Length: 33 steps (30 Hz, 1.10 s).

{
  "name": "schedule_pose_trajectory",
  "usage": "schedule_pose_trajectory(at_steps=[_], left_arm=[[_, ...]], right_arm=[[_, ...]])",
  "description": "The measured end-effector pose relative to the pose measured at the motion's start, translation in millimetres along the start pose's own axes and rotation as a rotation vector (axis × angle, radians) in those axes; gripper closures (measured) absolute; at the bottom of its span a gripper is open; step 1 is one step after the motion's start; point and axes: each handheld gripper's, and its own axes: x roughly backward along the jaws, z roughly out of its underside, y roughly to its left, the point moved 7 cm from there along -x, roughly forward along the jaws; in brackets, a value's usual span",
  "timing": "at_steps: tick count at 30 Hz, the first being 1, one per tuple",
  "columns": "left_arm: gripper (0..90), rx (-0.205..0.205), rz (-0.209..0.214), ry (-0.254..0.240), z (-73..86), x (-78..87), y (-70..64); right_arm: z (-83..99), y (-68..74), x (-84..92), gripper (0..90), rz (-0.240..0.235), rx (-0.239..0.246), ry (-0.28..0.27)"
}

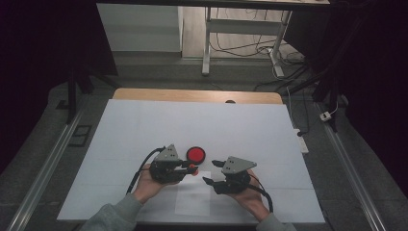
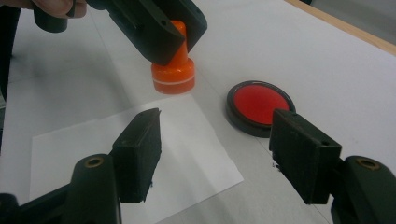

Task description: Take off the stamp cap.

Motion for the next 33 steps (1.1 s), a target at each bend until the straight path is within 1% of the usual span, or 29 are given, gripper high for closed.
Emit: schedule_pose_trajectory(at_steps=[4, 6, 18, 27, 29, 33], left_arm=[[72.3, 0.0, 0.0, 0.001, 0.1, -0.5, -0.2], [72.3, -0.001, 0.002, 0.002, 0.1, -0.8, -0.6], [72.4, 0.001, 0.002, 0.004, 0.3, -1.7, -0.7], [72.4, 0.002, -0.003, -0.001, -0.1, -1.5, -0.6], [72.4, 0.002, -0.003, -0.001, -0.1, -1.5, -0.6], [72.4, 0.001, -0.008, -0.004, -0.4, -1.3, -0.5]], right_arm=[[-0.2, 2.5, -4.6, 33.6, -0.012, -0.001, 0.009], [-0.8, 4.3, -7.4, 33.7, -0.025, -0.011, 0.006], [-5.0, 15.1, -20.5, 34.7, -0.054, 0.006, 0.018], [-6.8, 18.5, -27.3, 40.0, -0.058, 0.012, 0.027], [-7.7, 19.1, -28.2, 41.1, -0.061, 0.001, 0.023], [-8.3, 19.5, -29.7, 44.3, -0.06, -0.001, 0.028]])
